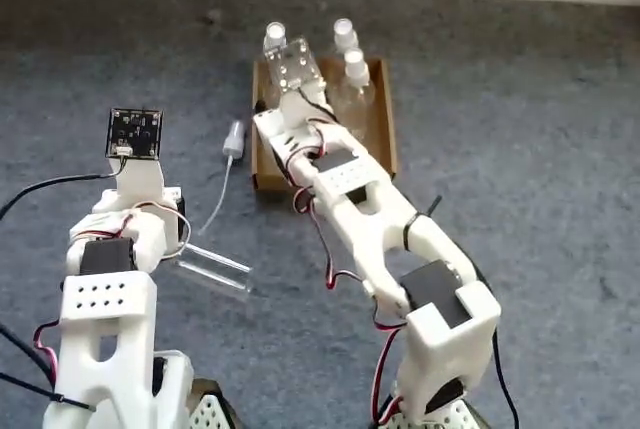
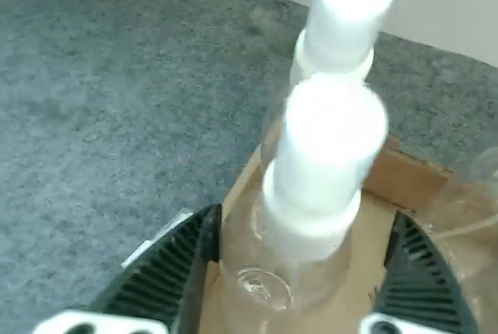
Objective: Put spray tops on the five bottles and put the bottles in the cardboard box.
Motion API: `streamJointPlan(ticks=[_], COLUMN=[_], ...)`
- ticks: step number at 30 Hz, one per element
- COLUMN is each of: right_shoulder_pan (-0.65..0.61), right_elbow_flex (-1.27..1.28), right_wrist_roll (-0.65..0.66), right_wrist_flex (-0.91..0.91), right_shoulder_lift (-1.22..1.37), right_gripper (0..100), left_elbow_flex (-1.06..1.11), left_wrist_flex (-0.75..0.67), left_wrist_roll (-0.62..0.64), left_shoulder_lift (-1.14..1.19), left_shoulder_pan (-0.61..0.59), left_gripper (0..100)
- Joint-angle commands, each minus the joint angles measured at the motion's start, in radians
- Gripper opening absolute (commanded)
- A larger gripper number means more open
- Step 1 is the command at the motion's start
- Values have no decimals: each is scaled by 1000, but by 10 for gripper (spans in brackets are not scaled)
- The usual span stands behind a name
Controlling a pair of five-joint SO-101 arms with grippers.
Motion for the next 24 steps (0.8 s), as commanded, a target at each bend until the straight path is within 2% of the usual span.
streamJointPlan(ticks=[1,9,13,24], right_shoulder_pan=[8,12,7,5], right_elbow_flex=[-107,-122,-145,-306], right_wrist_roll=[12,23,78,77], right_wrist_flex=[36,44,101,288], right_shoulder_lift=[-22,-24,-35,-107], right_gripper=[276,276,276,276], left_elbow_flex=[-5,10,31,31], left_wrist_flex=[-20,-41,-80,-80], left_wrist_roll=[-8,-8,-8,-8], left_shoulder_lift=[10,7,7,7], left_shoulder_pan=[18,18,18,18], left_gripper=[5,5,5,5])
